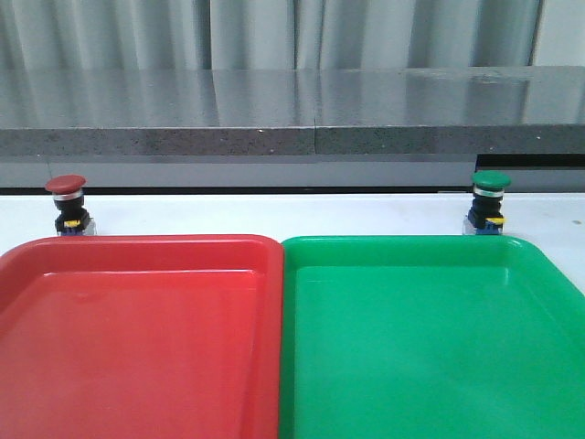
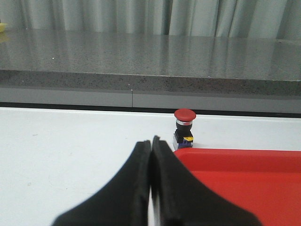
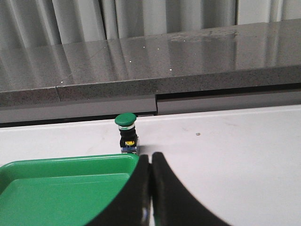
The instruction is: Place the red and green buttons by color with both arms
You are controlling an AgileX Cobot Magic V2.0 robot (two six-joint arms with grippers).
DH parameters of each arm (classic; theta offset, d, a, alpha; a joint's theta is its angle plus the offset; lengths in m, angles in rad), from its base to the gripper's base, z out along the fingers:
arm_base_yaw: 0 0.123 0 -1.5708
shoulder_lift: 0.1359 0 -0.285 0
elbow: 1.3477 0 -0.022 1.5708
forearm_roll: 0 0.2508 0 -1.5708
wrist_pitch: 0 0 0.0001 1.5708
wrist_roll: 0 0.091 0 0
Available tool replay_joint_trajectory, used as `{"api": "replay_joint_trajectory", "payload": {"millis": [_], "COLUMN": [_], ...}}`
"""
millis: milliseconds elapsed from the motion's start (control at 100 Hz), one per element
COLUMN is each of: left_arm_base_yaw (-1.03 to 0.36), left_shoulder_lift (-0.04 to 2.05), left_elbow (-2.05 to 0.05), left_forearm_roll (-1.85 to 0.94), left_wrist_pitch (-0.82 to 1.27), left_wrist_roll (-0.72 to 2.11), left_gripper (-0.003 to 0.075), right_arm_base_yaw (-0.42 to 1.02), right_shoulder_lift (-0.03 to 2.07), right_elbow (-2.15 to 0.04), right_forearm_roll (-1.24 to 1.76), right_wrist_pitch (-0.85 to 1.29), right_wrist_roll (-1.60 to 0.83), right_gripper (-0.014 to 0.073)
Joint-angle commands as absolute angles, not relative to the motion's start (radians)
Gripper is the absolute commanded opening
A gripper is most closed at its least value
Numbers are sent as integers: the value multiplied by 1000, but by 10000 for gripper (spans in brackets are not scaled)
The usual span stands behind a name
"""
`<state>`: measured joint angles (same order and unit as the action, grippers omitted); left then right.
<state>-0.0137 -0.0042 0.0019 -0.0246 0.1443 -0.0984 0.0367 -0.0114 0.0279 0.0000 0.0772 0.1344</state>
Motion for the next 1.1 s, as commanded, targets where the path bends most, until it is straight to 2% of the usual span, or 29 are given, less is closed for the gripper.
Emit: {"api": "replay_joint_trajectory", "payload": {"millis": [0, 230, 400, 550, 820, 1090], "left_arm_base_yaw": [-15, -15, -15, -15, -15, -15], "left_shoulder_lift": [-37, -37, -37, -13, 172, 386], "left_elbow": [14, 14, 7, -47, -239, -446], "left_forearm_roll": [-25, -24, -24, -24, 12, -59], "left_wrist_pitch": [60, 58, -18, 47, 179, 221], "left_wrist_roll": [-108, -108, -108, -108, -108, -108], "left_gripper": [-20, -20, -21, -21, -21, -20], "right_arm_base_yaw": [32, 32, 32, 32, 32, 32], "right_shoulder_lift": [-32, -32, -32, -32, -32, -32], "right_elbow": [9, 9, 9, 9, 9, 9], "right_forearm_roll": [0, 0, 0, 0, 0, 0], "right_wrist_pitch": [-11, -11, -11, -11, -11, -11], "right_wrist_roll": [126, 126, 126, 126, 126, 126], "right_gripper": [-64, -64, -64, -64, -64, -64]}}
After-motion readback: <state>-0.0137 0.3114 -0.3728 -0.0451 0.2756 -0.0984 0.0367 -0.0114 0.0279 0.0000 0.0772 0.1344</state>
